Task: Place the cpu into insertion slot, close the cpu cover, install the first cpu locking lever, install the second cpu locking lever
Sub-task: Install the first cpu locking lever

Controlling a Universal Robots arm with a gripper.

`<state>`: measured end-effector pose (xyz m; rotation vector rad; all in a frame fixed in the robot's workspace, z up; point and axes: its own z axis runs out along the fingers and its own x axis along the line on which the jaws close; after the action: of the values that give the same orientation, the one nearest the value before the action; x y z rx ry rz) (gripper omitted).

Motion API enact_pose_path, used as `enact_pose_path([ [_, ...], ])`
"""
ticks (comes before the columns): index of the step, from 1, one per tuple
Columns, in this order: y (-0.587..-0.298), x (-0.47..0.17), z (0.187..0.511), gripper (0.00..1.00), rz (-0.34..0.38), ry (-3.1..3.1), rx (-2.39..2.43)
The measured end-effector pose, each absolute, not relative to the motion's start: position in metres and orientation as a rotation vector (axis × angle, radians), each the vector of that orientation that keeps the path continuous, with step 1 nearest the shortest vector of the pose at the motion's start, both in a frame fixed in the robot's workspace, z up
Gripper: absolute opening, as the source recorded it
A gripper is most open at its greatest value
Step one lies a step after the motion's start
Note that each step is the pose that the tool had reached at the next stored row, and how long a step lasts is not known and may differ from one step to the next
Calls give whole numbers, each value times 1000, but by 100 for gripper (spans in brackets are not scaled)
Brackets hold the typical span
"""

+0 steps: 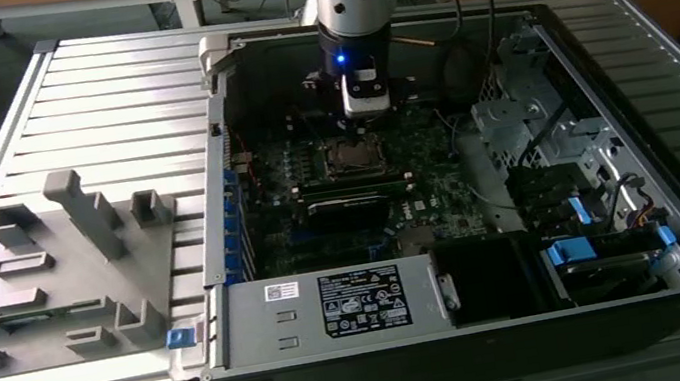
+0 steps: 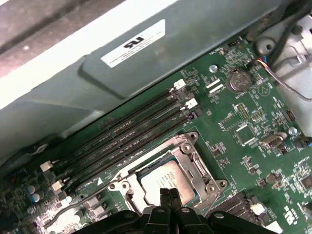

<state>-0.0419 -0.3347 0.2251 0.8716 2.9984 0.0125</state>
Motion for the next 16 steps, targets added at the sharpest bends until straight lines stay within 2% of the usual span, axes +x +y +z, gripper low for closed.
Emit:
enact_pose_path([
  [16,-335,-42,225,11,13,3005,849],
])
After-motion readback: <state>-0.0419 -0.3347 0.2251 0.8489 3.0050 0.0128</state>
